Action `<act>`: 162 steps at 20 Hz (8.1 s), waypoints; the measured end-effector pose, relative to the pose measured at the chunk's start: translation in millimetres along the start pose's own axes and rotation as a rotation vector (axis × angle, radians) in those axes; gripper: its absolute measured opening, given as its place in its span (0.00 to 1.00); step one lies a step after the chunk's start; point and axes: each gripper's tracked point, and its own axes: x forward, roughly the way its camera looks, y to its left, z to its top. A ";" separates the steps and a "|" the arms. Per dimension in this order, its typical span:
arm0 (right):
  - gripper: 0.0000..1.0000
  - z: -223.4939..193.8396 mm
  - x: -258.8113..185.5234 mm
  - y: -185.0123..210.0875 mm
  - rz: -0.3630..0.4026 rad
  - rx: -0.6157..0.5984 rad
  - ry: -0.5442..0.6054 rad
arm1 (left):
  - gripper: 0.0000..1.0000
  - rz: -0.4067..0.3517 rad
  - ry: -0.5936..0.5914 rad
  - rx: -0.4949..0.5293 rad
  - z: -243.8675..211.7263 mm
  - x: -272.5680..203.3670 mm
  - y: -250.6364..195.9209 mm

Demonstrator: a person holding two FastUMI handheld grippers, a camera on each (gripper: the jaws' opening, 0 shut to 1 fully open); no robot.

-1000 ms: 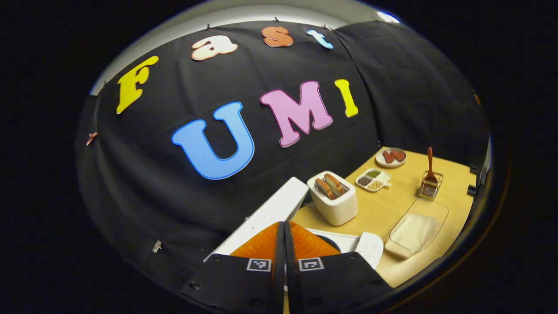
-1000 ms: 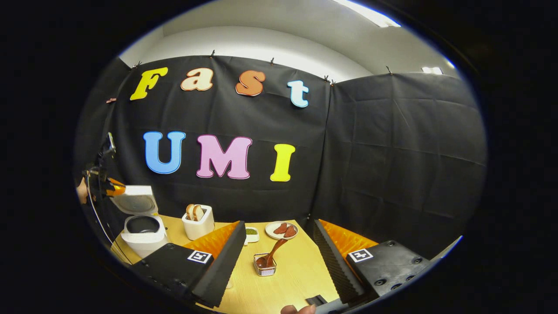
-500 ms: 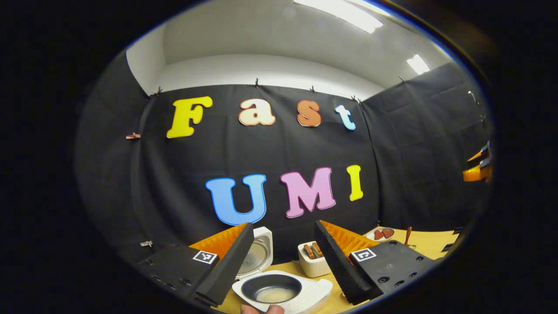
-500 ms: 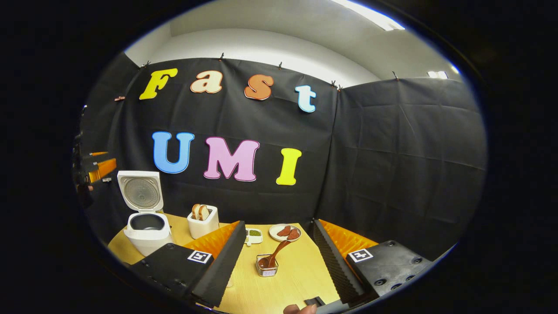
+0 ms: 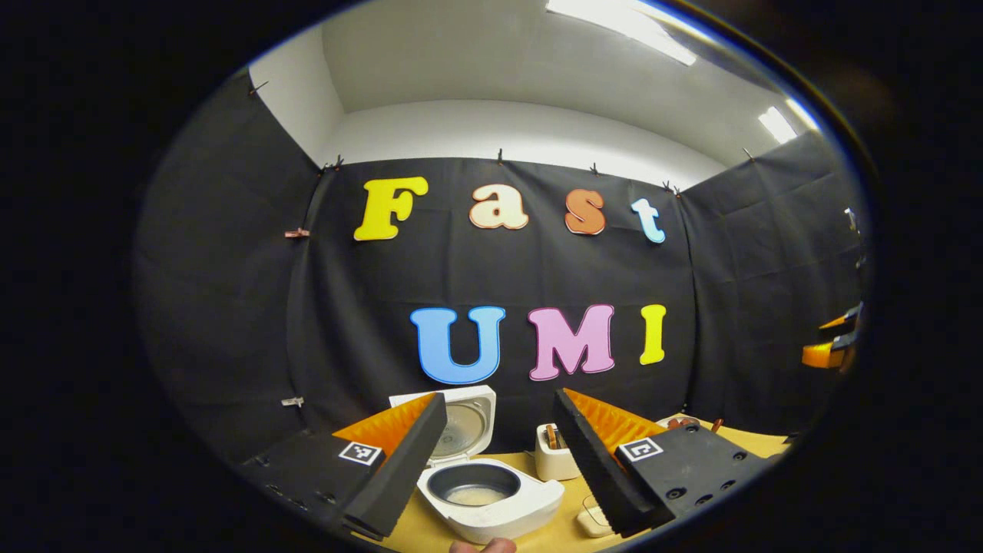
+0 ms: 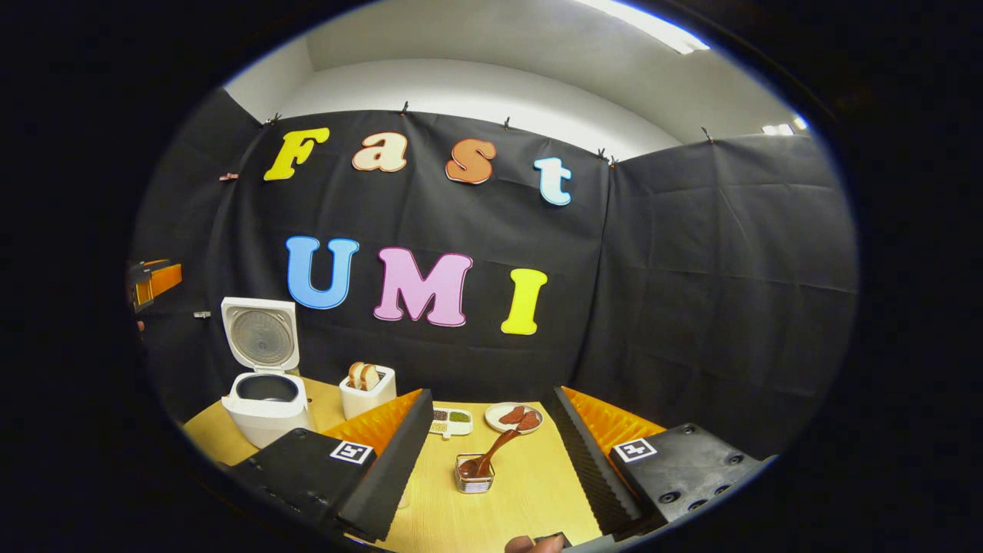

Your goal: Close the left gripper, press the button to open the rice cooker; take a wooden spoon from the chopstick holder with the right hand, scoop a spoonful of rice and pour it into the rice cooker, then put the wooden spoon back into the chopstick holder.

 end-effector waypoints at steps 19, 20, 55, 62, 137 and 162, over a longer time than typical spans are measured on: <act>0.98 -183.2 136.9 -50.7 0.223 0.070 0.206 | 0.99 0.225 0.200 0.032 -40.2 -25.4 -61.7; 0.98 -196.9 143.5 -49.3 0.238 0.089 0.233 | 0.99 0.238 0.208 0.034 -42.8 -25.3 -66.1; 0.13 -232.9 263.2 -7.6 0.365 0.347 0.321 | 0.97 0.550 0.342 0.116 -52.8 -74.3 -70.2; 0.13 -140.2 211.7 -10.1 0.265 0.325 0.200 | 0.97 0.366 0.272 0.091 -54.6 -57.4 -20.9; 0.13 -231.7 146.3 180.4 0.170 0.912 0.488 | 0.97 0.171 0.311 0.018 -87.0 -61.0 100.1; 0.13 -19.1 204.9 370.4 0.461 1.012 0.340 | 0.97 0.202 0.318 -0.008 -96.1 -76.2 125.9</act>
